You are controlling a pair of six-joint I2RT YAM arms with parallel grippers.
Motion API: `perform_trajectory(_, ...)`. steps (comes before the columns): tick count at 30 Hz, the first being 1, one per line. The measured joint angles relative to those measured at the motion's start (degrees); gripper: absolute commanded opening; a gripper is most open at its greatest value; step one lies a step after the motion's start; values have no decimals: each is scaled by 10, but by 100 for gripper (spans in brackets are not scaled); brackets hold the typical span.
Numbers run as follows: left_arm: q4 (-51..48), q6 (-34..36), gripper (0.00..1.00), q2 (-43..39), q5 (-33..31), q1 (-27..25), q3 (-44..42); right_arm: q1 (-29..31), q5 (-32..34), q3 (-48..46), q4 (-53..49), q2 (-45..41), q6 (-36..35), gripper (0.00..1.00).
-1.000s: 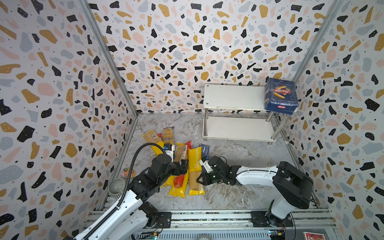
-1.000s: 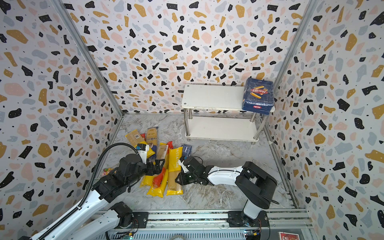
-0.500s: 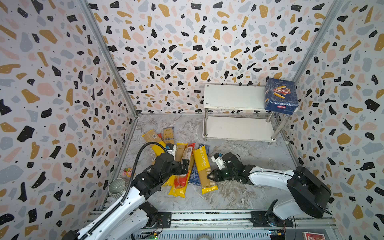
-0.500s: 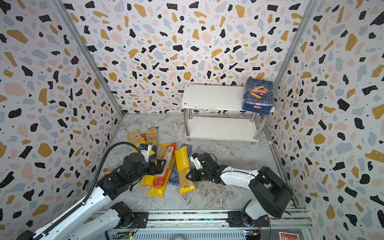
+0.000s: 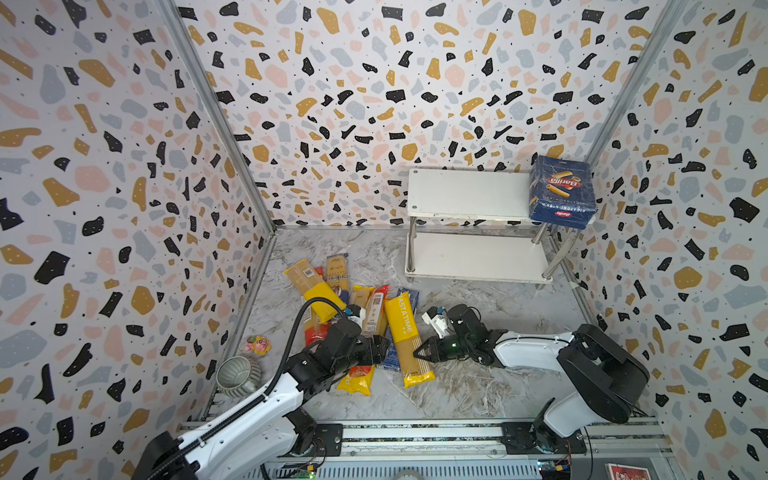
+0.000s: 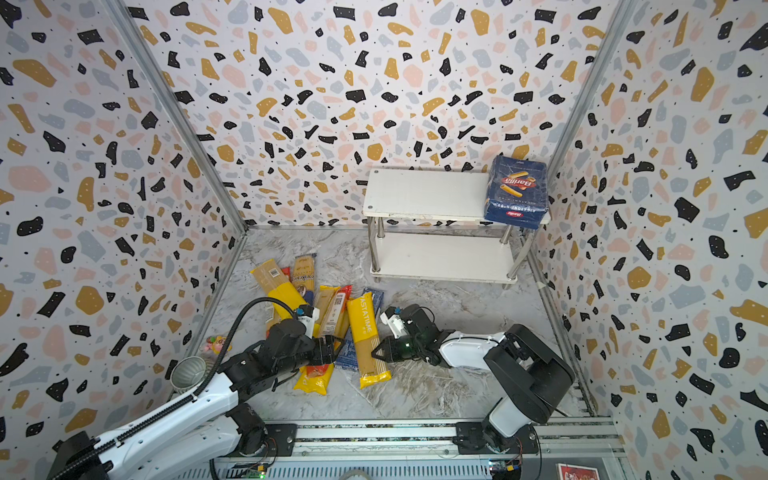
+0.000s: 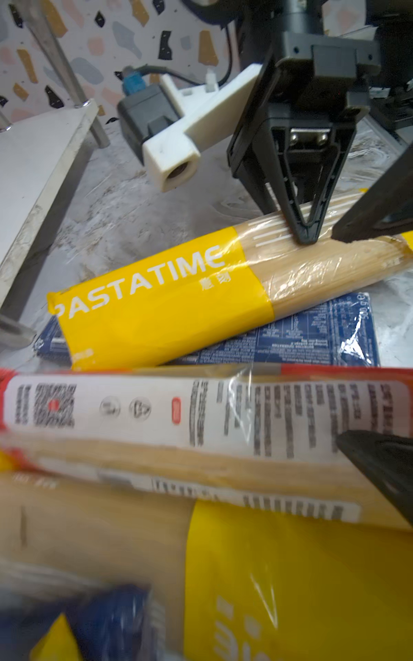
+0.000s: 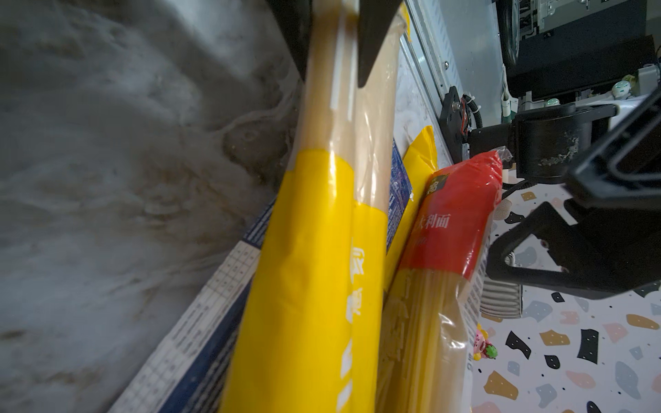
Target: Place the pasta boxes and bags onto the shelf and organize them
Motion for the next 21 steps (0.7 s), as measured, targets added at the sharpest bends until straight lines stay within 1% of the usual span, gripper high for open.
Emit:
perform_trajectory(5,50,-18,75,59,1,-42,9,-4,-8,0,3,2,-2,15)
perform_trajectory(8,75,-23,71,92,1,-50,16,-5,-10,0,3,2,-4,16)
perform_trajectory(14,130,-37,56,159,2,-50,16,-10,-17,-4,8,2,-9,20)
perform_trajectory(15,137,-37,55,169,3,-50,16,-11,-19,-6,11,2,-11,21)
perform_trajectory(16,147,-38,54,185,3,-50,16,-12,-21,-8,14,2,-12,25)
perform_trajectory(19,173,-43,49,217,9,-50,16,-16,-23,-15,16,2,-22,42)
perform_trajectory(21,188,-46,43,232,14,-50,16,-18,-24,-21,16,2,-30,52)
